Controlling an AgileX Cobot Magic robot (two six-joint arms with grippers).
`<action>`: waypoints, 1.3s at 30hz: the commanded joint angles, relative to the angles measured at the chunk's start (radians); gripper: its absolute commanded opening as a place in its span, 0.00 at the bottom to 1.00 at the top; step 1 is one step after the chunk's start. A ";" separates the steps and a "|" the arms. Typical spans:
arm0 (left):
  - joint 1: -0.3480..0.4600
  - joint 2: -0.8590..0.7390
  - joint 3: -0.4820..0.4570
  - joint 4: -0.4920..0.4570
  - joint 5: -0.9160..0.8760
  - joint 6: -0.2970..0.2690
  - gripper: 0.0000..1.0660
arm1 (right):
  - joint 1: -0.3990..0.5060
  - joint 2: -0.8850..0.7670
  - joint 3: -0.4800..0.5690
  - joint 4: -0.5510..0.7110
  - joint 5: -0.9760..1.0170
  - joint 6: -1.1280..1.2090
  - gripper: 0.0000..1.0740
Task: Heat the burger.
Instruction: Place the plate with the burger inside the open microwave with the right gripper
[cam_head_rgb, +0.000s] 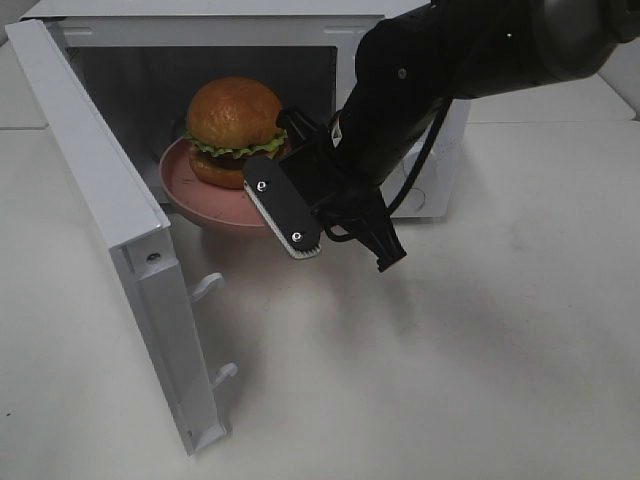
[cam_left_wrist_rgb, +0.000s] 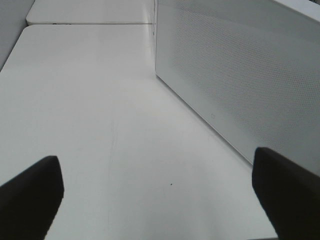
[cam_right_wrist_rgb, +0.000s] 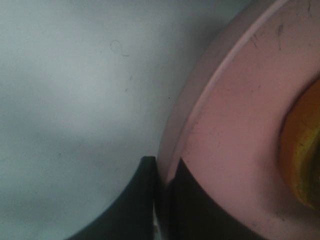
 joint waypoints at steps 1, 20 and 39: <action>-0.005 -0.024 0.005 -0.008 -0.017 0.000 0.91 | -0.009 -0.001 -0.038 -0.028 -0.041 0.046 0.00; -0.005 -0.024 0.005 -0.008 -0.017 0.000 0.91 | -0.009 0.164 -0.281 -0.067 0.037 0.111 0.00; -0.005 -0.024 0.005 -0.008 -0.017 0.000 0.91 | -0.009 0.344 -0.570 -0.132 0.112 0.144 0.02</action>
